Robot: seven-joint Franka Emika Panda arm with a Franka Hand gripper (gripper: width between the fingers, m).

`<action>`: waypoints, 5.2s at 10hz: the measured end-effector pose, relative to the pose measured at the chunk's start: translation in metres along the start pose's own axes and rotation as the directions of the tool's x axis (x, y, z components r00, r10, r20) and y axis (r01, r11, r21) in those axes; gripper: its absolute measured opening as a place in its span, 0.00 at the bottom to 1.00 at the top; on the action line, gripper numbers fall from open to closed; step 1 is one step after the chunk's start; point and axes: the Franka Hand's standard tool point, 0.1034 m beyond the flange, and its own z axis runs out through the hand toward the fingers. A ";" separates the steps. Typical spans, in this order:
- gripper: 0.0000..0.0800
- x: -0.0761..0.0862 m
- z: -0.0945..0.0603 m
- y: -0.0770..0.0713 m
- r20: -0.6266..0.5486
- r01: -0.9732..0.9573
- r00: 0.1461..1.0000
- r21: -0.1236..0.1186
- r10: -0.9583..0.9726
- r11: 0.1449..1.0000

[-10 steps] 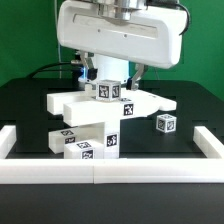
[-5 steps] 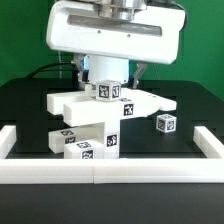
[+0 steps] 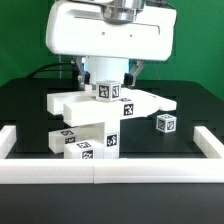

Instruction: Assemble chair

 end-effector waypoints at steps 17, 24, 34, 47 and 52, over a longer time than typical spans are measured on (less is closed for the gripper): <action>0.36 -0.002 0.004 0.003 0.007 0.014 1.000 0.000 -0.014 1.000; 0.36 -0.002 0.004 0.003 0.007 -0.465 0.885 -0.002 0.465 0.885; 0.43 0.000 0.004 -0.001 0.009 -0.849 0.528 0.008 0.849 0.528; 0.81 0.004 0.002 0.008 -0.053 -0.038 0.998 -0.020 0.037 0.999; 0.81 -0.004 -0.002 0.007 -0.002 0.181 0.983 0.054 -0.181 0.982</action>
Offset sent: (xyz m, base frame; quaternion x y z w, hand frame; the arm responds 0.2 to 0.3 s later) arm 0.0059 0.0076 -0.0041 0.0186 0.0050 -0.1368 0.9904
